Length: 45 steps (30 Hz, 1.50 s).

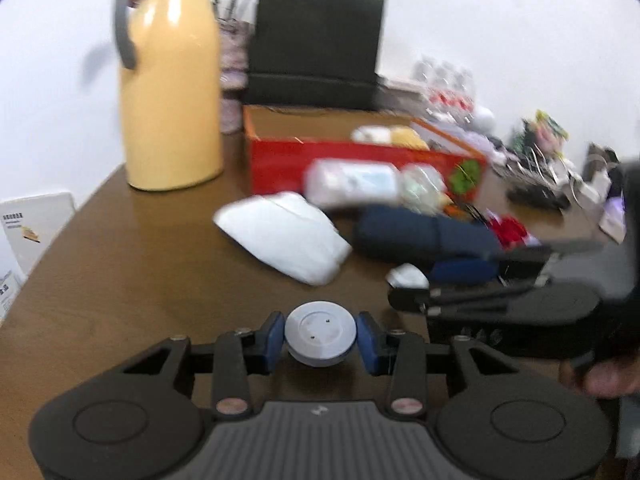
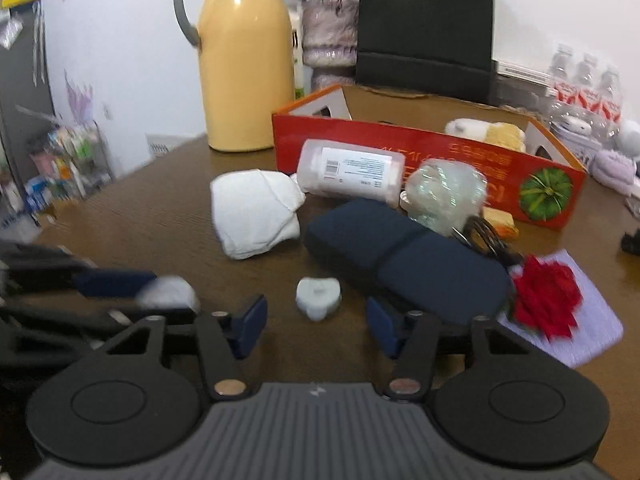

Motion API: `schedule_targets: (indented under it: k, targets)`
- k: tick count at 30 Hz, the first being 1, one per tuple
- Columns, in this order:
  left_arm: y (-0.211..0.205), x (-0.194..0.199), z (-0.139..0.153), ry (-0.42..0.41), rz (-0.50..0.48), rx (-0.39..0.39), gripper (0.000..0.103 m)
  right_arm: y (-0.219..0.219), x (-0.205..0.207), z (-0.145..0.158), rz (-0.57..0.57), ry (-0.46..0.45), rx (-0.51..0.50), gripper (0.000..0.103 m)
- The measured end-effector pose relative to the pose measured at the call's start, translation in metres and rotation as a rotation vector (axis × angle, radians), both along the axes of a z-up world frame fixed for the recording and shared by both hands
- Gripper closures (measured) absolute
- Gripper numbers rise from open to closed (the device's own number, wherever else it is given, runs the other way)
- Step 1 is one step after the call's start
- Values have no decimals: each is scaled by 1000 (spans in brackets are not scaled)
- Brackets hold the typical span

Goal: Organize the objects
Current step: 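Grasp the white round lid with the left gripper while the right gripper grasps the small white heart, then carry the lid and heart into the cardboard box and open both grippers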

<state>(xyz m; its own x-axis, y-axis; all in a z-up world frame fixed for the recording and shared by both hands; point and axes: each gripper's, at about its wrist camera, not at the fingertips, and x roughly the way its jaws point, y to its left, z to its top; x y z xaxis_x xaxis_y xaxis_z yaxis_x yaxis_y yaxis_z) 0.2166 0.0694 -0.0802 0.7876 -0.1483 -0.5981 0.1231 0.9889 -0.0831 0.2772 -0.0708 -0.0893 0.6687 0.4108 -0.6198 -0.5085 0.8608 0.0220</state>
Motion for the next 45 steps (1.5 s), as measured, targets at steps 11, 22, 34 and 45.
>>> schedule_targets:
  k: [11, 22, 34, 45]
  targets:
    - [27, -61, 87, -204, 39, -51, 65, -23, -62, 45, -7, -156, -2, 76]
    - [5, -165, 148, -317, 8, -50, 65, -103, -170, 123, -39, -369, 48, 76]
    - [-16, -81, 84, -149, -18, -119, 65, -125, -128, 105, -99, -269, 103, 76]
    - [-46, 109, 59, -157, -103, -47, 65, -101, 63, 90, -173, -167, 127, 76]
